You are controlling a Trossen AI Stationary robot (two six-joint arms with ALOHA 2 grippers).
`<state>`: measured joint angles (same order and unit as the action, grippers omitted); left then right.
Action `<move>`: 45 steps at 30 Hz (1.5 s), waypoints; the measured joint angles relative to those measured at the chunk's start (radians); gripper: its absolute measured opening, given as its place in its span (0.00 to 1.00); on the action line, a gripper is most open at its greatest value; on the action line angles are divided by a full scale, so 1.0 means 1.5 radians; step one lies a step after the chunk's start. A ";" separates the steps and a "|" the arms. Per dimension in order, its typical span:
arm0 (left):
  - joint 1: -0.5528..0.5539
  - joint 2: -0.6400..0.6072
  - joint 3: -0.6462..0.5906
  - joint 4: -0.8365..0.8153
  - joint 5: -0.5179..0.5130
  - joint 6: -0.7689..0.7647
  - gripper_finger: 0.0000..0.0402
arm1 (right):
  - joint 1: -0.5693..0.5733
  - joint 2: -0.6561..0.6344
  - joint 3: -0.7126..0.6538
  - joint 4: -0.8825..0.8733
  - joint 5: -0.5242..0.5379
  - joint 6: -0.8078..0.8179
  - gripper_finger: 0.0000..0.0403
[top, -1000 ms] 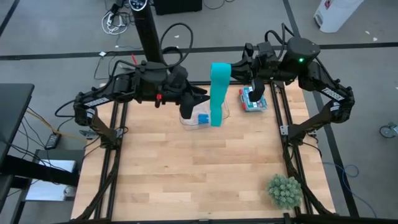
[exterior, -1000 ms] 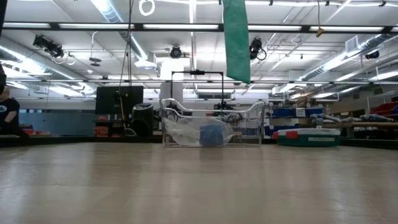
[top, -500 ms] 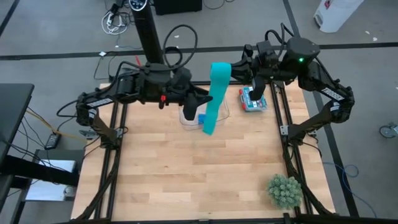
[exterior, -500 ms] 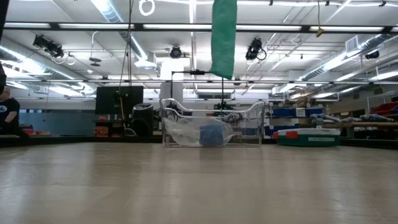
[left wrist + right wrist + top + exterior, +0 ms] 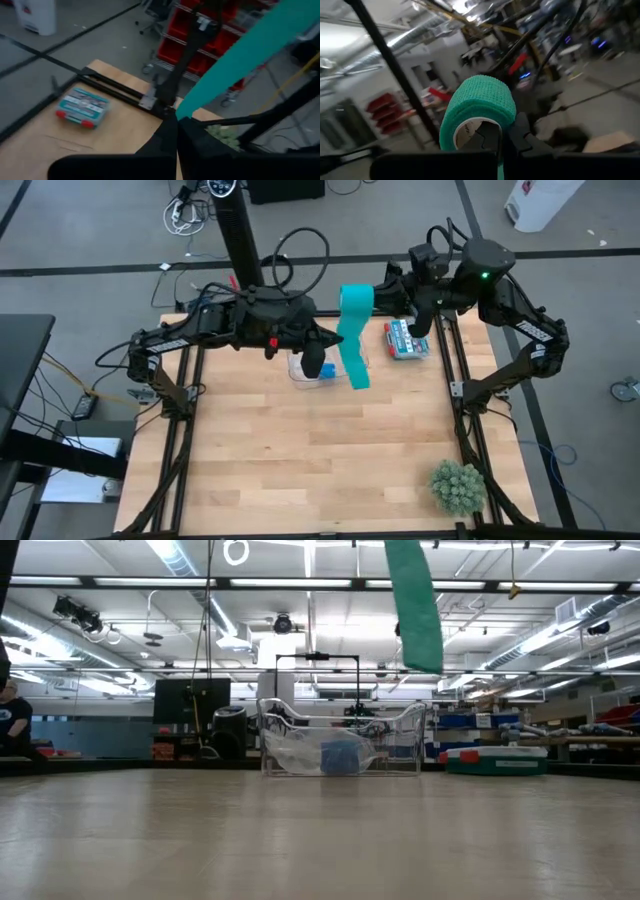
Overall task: Roll bandage
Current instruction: Roll the sky blue bandage
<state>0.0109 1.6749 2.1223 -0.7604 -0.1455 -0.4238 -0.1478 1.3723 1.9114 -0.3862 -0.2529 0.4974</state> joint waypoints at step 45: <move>-0.003 -0.026 0.000 0.057 -0.096 0.128 0.02 | 0.040 0.028 -0.021 -0.237 -0.210 0.079 0.00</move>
<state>0.0059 1.6352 2.1223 -0.6747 -0.2893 -0.2317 -0.0879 1.4149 1.8800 -0.7415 -0.5673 0.6153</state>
